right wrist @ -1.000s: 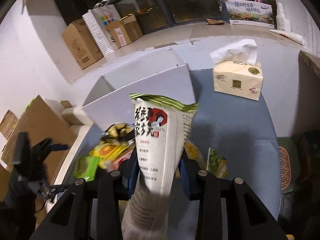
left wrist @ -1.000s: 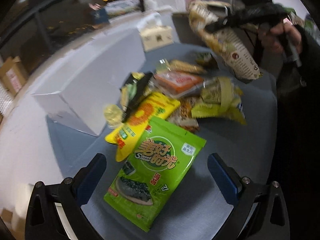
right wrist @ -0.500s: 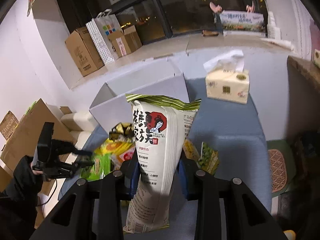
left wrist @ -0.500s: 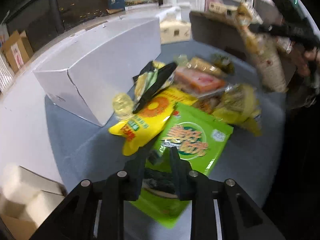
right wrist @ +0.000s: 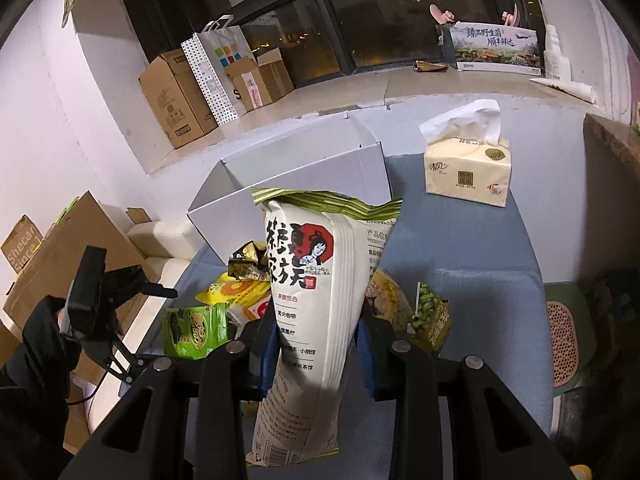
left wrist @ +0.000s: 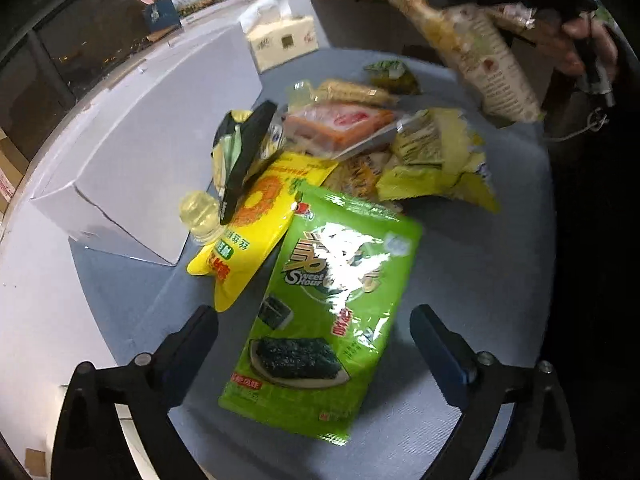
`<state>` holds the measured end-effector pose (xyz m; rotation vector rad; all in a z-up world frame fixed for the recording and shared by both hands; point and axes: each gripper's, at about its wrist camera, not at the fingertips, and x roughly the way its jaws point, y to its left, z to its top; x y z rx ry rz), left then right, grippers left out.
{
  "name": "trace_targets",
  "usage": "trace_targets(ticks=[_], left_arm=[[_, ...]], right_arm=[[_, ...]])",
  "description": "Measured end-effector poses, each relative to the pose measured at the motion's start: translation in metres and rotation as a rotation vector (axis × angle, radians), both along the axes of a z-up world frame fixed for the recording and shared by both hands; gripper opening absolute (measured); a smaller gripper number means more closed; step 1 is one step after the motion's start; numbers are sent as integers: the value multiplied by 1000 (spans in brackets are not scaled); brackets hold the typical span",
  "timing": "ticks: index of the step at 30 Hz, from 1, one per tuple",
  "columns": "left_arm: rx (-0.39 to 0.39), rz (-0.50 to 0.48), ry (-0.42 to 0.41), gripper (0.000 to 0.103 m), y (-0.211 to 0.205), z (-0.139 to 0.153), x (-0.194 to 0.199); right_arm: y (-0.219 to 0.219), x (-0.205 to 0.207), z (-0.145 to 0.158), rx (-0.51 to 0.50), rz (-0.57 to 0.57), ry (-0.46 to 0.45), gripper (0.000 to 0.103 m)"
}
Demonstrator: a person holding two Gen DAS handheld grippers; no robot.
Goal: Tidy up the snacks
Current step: 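Carry the white bag with the right tool while the left grasps a green seaweed pack, drop both in box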
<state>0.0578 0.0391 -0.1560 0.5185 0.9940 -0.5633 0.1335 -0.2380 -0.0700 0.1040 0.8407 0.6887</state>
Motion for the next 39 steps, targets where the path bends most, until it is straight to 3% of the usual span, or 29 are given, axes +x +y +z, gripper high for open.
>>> trace_targets(ticks=[4, 5, 6, 8, 12, 17, 21, 25, 30, 36, 39], left_arm=[[43, -8, 19, 97, -8, -15, 7], [53, -6, 13, 90, -8, -19, 6], [45, 3, 14, 72, -9, -20, 5], [-33, 40, 5, 72, -3, -13, 3], [-174, 133, -100, 70, 16, 26, -15], [-391, 316, -217, 70, 32, 80, -21], [-581, 516, -240, 70, 47, 112, 7], [-700, 698, -243, 70, 60, 136, 47], [-726, 804, -266, 70, 67, 149, 104], [-722, 940, -233, 71, 94, 135, 164], [-709, 998, -223, 81, 106, 122, 177]], right_arm=[[-5, 0, 1, 8, -7, 0, 36], [-6, 0, 2, 8, -9, 0, 36], [-7, 0, 1, 8, -13, 0, 36], [-8, 0, 1, 11, -17, 5, 36], [-8, 0, 3, 19, -14, 3, 36], [3, 7, 13, 21, 10, -24, 36], [26, 24, 31, 19, 52, -69, 36], [59, 57, 60, 3, 86, -122, 36], [97, 108, 92, -44, 92, -188, 36], [147, 187, 105, -162, 64, -226, 36], [170, 219, 98, -222, 73, -209, 36]])
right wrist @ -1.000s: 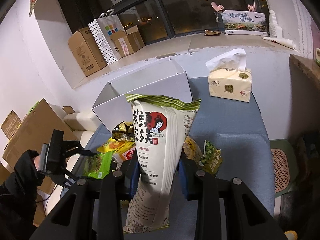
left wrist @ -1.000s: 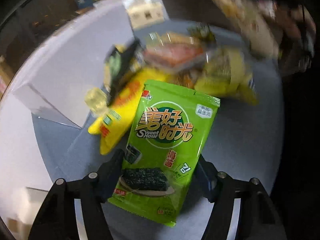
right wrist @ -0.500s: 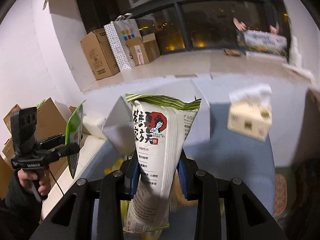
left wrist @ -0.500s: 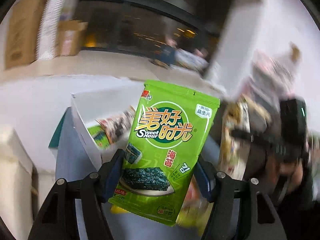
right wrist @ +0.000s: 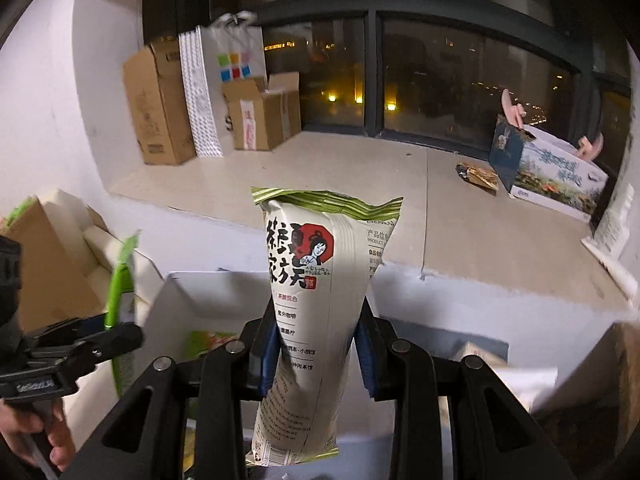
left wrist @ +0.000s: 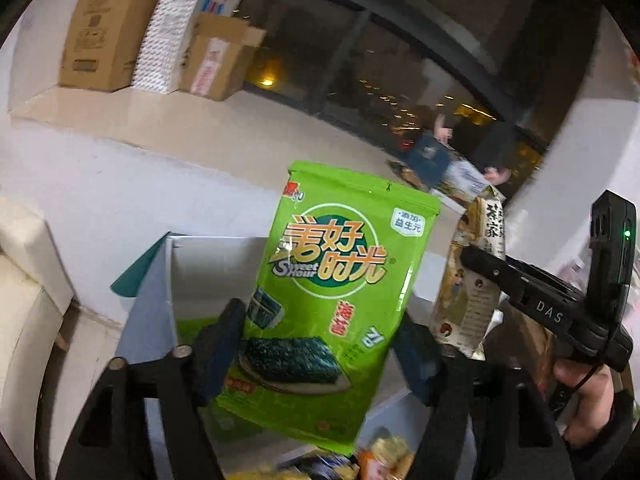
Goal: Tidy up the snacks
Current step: 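Carry the white bag with the right tool while the left grasps a green seaweed pack, drop both in box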
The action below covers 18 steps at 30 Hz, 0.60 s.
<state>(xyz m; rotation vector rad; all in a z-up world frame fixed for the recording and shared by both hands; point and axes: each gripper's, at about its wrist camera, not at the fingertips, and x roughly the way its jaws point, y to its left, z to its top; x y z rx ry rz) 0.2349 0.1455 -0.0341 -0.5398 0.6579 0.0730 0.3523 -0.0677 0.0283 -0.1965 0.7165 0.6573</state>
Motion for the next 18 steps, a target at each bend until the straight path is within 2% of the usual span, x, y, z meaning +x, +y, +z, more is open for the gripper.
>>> trace_targets(ticks=[2, 3, 4, 5, 11, 18], left_arm=[[-30, -17, 75, 94, 4, -16, 19], [-36, -19, 130, 96, 5, -26, 24], [-36, -18, 150, 96, 3, -31, 23], [-36, -23, 152, 96, 2, -36, 23], [-28, -42, 137, 96, -2, -33, 11], [83, -122, 64, 97, -27, -6, -38]], right_arm=[[12, 12, -8, -51, -11, -24, 38], [17, 17, -14, -82, -27, -37, 56], [19, 22, -18, -101, -43, -36, 93], [20, 25, -24, -114, -61, -27, 103], [9, 16, -35, -86, -35, -13, 103], [-20, -11, -11, 31, -15, 1, 103]])
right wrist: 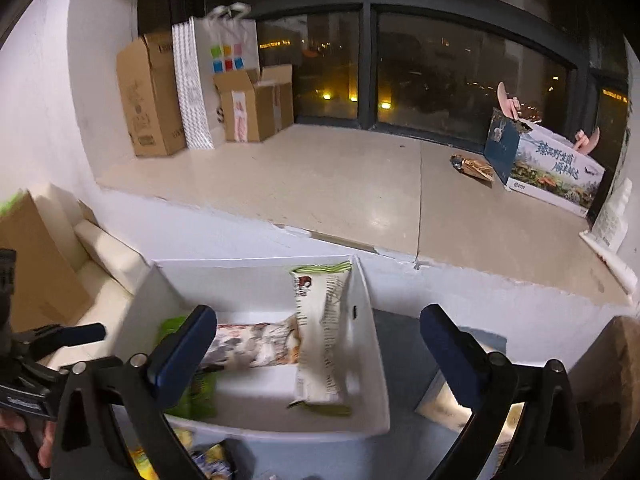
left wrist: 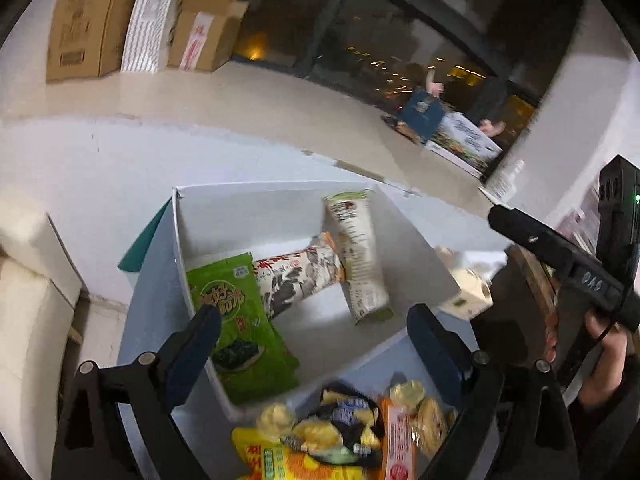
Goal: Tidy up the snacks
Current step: 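Carry the white bag with the right tool while the left grasps a green seaweed pack, drop both in box, then grasp the green pea bag with the right tool while the left grasps a black snack bag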
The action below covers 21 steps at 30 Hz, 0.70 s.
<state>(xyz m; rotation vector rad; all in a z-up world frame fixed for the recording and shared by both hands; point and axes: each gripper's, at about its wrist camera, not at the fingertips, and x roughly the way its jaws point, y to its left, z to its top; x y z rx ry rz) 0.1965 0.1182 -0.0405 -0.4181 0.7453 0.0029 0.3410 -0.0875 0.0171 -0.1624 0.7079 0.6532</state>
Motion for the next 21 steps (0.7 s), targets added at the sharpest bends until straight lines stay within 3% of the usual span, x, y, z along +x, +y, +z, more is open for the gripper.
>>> trace_targets(ticks=[5, 9, 16, 21], left_arm=[[98, -65, -77, 101, -24, 10, -56], [119, -124, -130, 103, -40, 3, -96], [96, -114, -137, 103, -53, -26, -141], [90, -84, -133, 103, -63, -35, -162]], right_arm=[[-51, -59, 12, 128, 11, -14, 103], [-100, -109, 2, 184, -18, -13, 103], [-167, -178, -79, 164, -150, 132, 103], [-197, -203, -127, 169, -205, 202, 103]])
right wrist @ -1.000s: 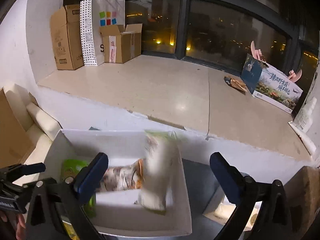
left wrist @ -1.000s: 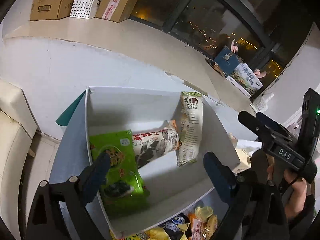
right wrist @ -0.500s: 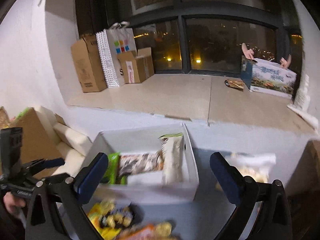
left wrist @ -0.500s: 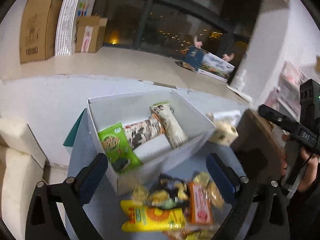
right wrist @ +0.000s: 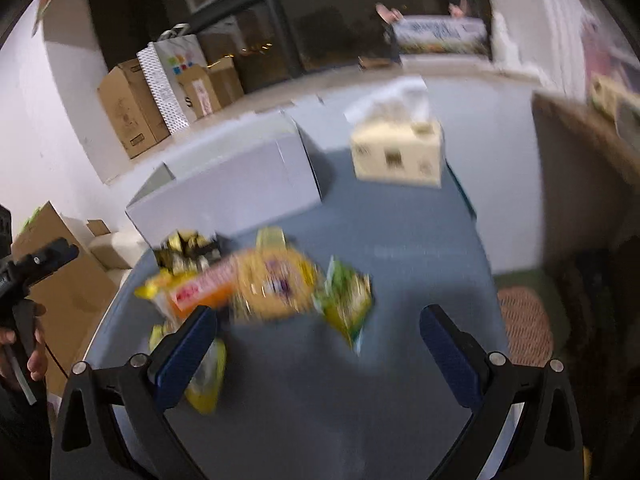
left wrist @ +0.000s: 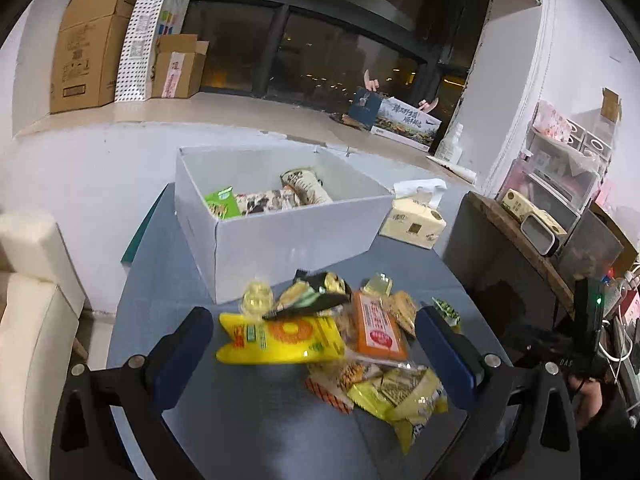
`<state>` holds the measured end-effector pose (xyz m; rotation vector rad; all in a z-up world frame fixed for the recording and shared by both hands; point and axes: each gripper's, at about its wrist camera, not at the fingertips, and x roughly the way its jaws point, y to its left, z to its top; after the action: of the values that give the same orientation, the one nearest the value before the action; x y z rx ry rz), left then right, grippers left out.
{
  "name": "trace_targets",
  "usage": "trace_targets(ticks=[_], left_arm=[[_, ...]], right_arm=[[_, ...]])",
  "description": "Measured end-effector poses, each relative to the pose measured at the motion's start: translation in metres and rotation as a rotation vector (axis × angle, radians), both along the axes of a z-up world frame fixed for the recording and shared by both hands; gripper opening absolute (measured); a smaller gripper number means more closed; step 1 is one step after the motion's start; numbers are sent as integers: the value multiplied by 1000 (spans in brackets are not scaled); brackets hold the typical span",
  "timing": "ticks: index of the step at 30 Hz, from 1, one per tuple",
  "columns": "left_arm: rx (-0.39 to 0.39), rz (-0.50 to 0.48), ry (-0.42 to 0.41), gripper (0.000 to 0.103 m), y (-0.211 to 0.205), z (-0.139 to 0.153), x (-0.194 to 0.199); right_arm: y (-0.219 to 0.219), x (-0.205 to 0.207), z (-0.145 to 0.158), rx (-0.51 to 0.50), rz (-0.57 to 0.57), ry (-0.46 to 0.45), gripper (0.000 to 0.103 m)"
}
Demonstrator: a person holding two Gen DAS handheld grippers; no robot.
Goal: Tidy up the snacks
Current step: 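Grasp the green pea bag with the right tool while the left grasps a black snack bag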
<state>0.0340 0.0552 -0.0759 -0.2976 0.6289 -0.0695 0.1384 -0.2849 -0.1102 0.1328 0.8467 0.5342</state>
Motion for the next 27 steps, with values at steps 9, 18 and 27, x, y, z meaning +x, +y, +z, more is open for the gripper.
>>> trace_targets(ticks=[9, 18, 27], left_arm=[[16, 35, -6, 103, -10, -4, -13], [41, 80, 1, 103, -12, -8, -15], [33, 59, 50, 103, -12, -18, -10]], right_arm=[[-18, 15, -23, 68, -44, 88, 103], [16, 58, -48, 0, 28, 111, 103], [33, 74, -66, -136, 34, 104, 43]])
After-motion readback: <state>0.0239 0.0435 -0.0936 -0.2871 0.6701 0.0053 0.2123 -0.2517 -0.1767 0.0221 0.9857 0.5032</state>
